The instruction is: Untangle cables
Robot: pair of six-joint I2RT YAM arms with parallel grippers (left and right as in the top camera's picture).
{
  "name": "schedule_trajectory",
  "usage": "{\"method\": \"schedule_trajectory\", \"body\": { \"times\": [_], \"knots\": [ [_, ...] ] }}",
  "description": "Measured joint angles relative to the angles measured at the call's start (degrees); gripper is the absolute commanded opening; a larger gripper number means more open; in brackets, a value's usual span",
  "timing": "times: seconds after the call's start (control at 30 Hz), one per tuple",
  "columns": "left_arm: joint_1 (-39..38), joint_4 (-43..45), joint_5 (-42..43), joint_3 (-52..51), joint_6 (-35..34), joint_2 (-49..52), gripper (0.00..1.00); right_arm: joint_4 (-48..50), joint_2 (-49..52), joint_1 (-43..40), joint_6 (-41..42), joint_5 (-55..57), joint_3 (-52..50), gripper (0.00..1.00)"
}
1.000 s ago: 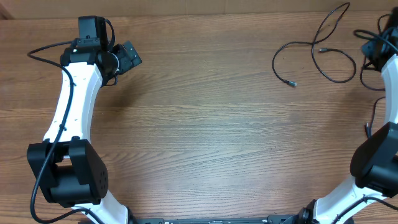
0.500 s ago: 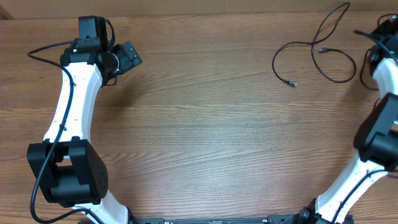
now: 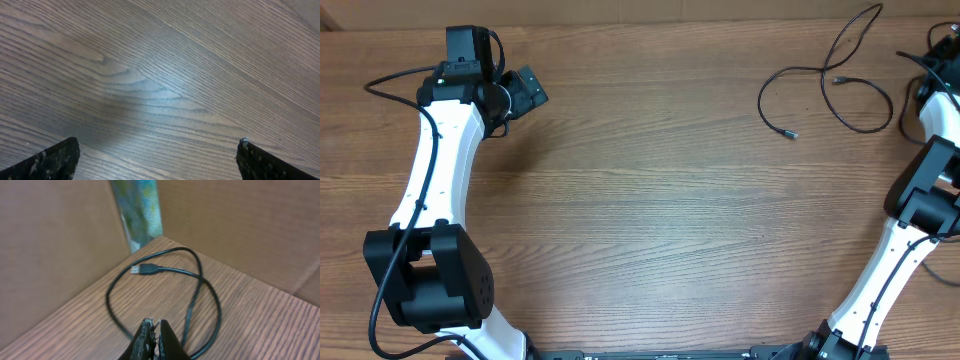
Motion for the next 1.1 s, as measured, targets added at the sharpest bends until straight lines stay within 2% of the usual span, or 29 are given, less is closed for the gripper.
{"method": "schedule_trajectory", "body": {
  "times": [0.37,0.8,1.0,1.1],
  "knots": [
    [0.00,0.00,0.00,0.00,0.00,0.00,1.00,4.26,6.03,-3.15,3.10,-2.91,0.11,0.04],
    [0.00,0.00,0.00,0.00,0.00,0.00,1.00,9.20,7.65,-2.80,3.80,-4.09,0.11,0.08],
    [0.00,0.00,0.00,0.00,0.00,0.00,1.00,6.71,8.94,-2.80,3.98,-3.91,1.18,0.07],
    [0.00,0.00,0.00,0.00,0.00,0.00,1.00,-0.15,8.90,-2.80,4.15,-4.04,3.87,0.04]
  ]
}}
